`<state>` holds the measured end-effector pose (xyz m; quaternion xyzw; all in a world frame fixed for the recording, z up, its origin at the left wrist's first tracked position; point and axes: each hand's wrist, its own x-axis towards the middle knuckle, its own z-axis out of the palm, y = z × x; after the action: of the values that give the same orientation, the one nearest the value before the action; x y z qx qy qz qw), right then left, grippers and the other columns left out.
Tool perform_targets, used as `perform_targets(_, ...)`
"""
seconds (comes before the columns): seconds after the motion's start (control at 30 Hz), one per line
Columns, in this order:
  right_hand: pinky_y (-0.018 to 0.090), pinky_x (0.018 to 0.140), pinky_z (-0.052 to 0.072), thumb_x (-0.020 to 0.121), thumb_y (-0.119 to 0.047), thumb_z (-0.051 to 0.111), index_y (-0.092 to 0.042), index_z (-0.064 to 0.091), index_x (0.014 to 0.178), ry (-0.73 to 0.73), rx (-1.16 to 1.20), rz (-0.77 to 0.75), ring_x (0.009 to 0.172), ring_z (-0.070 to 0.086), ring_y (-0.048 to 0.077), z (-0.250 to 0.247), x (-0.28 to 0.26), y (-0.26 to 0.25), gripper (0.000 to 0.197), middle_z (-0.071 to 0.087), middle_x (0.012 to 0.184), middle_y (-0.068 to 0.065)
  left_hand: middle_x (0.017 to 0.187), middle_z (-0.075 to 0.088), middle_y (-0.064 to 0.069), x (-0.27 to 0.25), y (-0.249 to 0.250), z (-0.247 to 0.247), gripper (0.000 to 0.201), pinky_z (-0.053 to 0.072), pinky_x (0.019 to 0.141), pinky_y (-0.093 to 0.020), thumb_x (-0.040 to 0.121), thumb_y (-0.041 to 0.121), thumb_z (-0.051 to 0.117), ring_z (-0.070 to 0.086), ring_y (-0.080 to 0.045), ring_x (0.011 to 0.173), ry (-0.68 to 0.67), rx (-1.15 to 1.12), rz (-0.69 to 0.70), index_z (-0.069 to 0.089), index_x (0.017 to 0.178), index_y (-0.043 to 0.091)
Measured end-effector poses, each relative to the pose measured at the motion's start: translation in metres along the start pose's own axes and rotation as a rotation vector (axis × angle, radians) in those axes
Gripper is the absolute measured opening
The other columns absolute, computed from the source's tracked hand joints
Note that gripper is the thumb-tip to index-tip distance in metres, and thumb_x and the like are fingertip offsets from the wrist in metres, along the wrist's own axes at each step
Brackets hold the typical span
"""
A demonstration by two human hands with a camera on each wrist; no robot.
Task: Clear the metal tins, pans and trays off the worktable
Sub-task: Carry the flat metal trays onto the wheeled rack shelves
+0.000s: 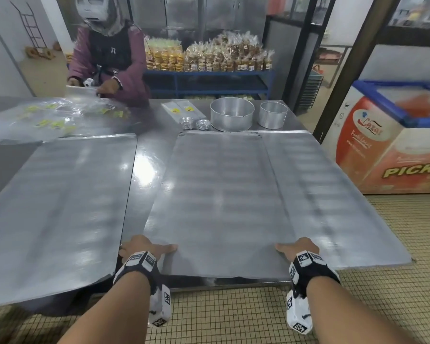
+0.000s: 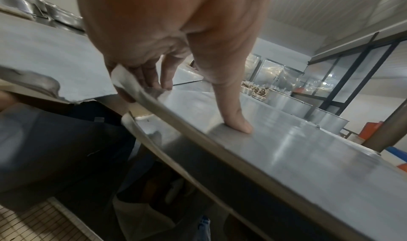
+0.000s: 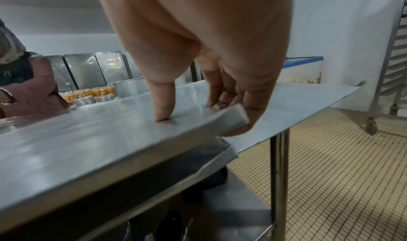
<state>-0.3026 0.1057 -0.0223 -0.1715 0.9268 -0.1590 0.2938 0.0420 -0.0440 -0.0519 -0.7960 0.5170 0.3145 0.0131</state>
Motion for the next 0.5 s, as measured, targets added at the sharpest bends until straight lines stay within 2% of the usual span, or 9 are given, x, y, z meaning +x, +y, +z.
perform_targets(0.07,0.028,0.067,0.045,0.074,-0.036,0.083,0.002,0.063,0.112,-0.016,-0.019,-0.007,0.081,0.055,0.029,0.001,0.008,0.002,0.058,0.065,0.106,0.017,0.132,0.056,-0.020,0.000,0.004,0.003,0.113,0.053,0.090,-0.049,0.028,0.080,0.084,0.053,-0.039,0.121,-0.010,0.034,-0.037,0.060,0.113,0.011)
perform_targets(0.13,0.029,0.068,0.047,0.071,-0.039,0.085,0.001,0.063,0.110,-0.029,-0.038,-0.012,0.080,0.053,0.028,0.003,0.015,0.003,0.060,0.065,0.105,0.016,0.142,0.048,-0.020,-0.002,0.010,0.005,0.124,0.047,0.100,-0.052,0.034,0.081,0.082,0.046,-0.040,0.130,-0.020,0.083,-0.072,0.051,0.132,0.012)
perform_targets(0.2,0.030,0.071,0.050,0.067,-0.047,0.086,-0.003,0.062,0.106,-0.029,-0.054,-0.021,0.081,0.055,0.028,0.004,0.021,0.002,0.063,0.066,0.106,0.014,0.145,0.043,-0.021,0.000,0.017,0.007,0.124,0.044,0.103,-0.050,0.045,0.081,0.080,0.043,-0.040,0.132,-0.022,0.091,-0.084,0.042,0.139,0.009)
perform_targets(0.3,0.032,0.073,0.052,0.066,-0.053,0.085,-0.007,0.056,0.099,-0.013,-0.055,-0.040,0.083,0.058,0.029,0.005,0.028,0.002,0.064,0.064,0.104,0.012,0.142,0.046,-0.021,0.004,0.025,0.007,0.121,0.051,0.092,-0.047,0.053,0.079,0.079,0.053,-0.042,0.124,-0.042,0.070,-0.062,0.039,0.141,0.007)
perform_targets(0.37,0.035,0.077,0.055,0.064,-0.055,0.085,-0.005,0.054,0.107,0.007,-0.038,-0.052,0.092,0.063,0.032,0.007,0.031,0.000,0.072,0.063,0.110,0.015,0.142,0.045,-0.021,0.009,0.027,0.008,0.115,0.051,0.082,-0.044,0.061,0.075,0.078,0.054,-0.042,0.123,-0.037,0.056,-0.071,0.036,0.142,0.005)
perform_targets(0.43,0.038,0.084,0.056,0.062,-0.057,0.085,-0.004,0.054,0.118,-0.009,-0.022,-0.058,0.103,0.063,0.035,0.013,0.032,-0.003,0.082,0.062,0.116,0.015,0.140,0.046,-0.021,0.007,0.027,0.007,0.112,0.045,0.069,-0.041,0.064,0.074,0.078,0.057,-0.042,0.121,-0.045,0.076,-0.082,0.035,0.141,0.004)
perform_targets(0.5,0.040,0.091,0.054,0.060,-0.056,0.086,-0.006,0.053,0.126,-0.052,0.016,-0.051,0.110,0.061,0.035,0.020,0.032,-0.004,0.089,0.060,0.123,0.014,0.137,0.047,-0.022,0.005,0.027,0.008,0.110,0.044,0.068,-0.041,0.066,0.072,0.078,0.057,-0.041,0.120,-0.035,0.083,-0.081,0.035,0.140,0.003)
